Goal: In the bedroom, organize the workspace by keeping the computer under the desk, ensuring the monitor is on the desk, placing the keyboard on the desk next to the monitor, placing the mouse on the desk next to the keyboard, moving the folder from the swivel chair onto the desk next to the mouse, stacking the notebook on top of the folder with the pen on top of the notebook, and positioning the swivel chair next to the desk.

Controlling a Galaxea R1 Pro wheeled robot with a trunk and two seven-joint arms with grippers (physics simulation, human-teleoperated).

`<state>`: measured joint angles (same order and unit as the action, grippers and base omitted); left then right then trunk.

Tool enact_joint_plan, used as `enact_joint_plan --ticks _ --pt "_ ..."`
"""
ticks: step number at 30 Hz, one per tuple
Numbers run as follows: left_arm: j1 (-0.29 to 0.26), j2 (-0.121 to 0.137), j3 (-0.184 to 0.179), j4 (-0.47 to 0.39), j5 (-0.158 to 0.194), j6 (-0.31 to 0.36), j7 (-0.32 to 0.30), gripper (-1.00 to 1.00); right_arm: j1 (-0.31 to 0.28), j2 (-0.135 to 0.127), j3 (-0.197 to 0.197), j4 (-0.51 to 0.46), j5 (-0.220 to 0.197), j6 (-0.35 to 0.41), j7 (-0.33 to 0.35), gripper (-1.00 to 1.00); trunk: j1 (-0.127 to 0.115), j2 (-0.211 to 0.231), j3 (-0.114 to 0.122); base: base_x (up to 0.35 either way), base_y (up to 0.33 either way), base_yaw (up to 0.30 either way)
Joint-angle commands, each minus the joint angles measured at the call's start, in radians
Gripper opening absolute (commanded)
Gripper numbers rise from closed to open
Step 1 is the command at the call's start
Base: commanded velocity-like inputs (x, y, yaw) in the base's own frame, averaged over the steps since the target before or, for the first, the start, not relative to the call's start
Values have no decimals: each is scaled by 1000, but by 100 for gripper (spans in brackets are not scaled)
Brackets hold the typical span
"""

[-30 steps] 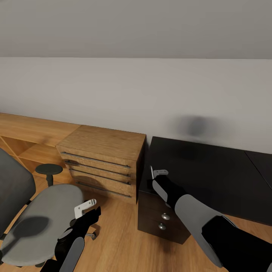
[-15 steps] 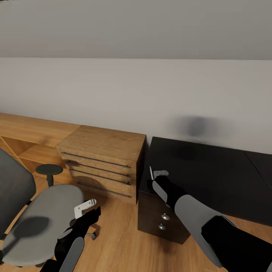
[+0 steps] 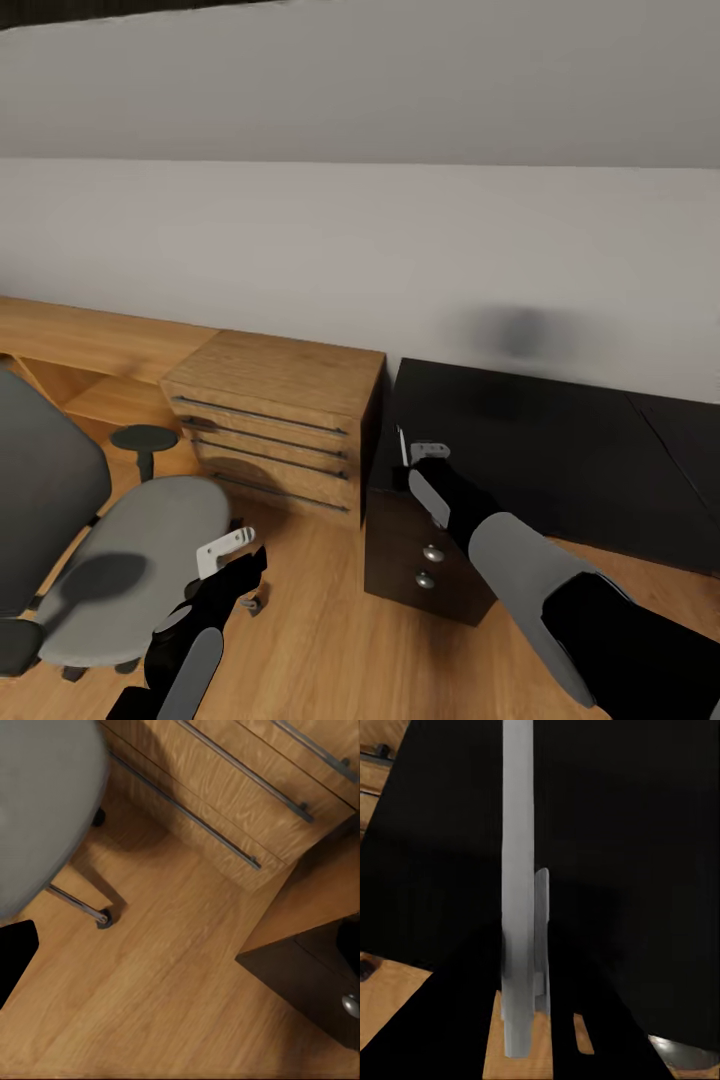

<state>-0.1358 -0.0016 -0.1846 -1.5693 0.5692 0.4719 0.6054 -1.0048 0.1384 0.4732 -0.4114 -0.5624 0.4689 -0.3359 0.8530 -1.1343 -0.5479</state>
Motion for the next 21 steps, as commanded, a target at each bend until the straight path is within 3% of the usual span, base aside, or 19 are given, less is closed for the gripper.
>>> enact_joint_plan --ticks 1,3,4,5,7,9,10,12,13,14,15,18,19,20,21 --pt "-1 0 -1 -1 8 2 8 100 0 -11 7 -13 -21 1 -10 -100 -4 7 2 -338 0 0" --pt "-1 0 -1 -1 8 2 8 100 0 -26 5 -32 -24 1 -11 -100 -12 21 8 -340 0 0" --pt "-1 0 -2 -1 8 2 7 100 1 -41 4 -48 -27 1 -11 -100 -16 28 12 -342 0 0" --pt "-1 0 -6 -1 8 2 6 100 5 -72 3 -76 -35 2 -12 -100 -20 35 15 -342 0 0" --pt "-1 0 -17 -1 8 2 6 100 9 -98 3 -101 -48 3 -12 -100 -27 49 21 -331 0 0" --pt "-1 0 -74 0 8 2 10 100 17 -192 3 -183 -120 6 -12 -100 -35 63 27 -135 0 0" --pt "-1 0 -86 0 8 2 10 100 18 -224 3 -204 -146 8 -12 -100 -39 70 30 -58 0 0" --pt "-1 0 -98 0 8 3 11 100 19 -286 2 -239 -199 13 -12 -100 -47 84 37 -31 0 0" --pt "-1 0 -100 0 8 3 11 100 19 -300 2 -247 -213 15 -12 -100 -50 91 40 -19 0 0" --pt "-1 1 -103 0 8 3 10 100 20 -338 2 -277 -254 25 -12 -100 -54 98 43 -10 0 0" --pt "-1 1 -106 0 8 2 10 100 20 -394 2 -323 -309 52 -12 -100 -58 105 46 -3 0 0" --pt "-1 1 -107 0 7 3 10 100 20 -446 0 -343 -333 66 -13 -100 -70 126 55 -1 0 0" --pt "-1 1 -107 1 8 3 10 100 20 -527 -1 -351 -341 76 -13 -100 -73 133 59 0 0 -123" --pt "-1 1 -107 1 8 3 10 100 20 -532 -1 -352 -341 76 -13 -100 -77 140 63 0 0 -148" --pt "-1 1 -107 1 8 4 10 100 20 -560 -1 -352 -342 78 -13 -100 -81 147 67 0 0 -208"
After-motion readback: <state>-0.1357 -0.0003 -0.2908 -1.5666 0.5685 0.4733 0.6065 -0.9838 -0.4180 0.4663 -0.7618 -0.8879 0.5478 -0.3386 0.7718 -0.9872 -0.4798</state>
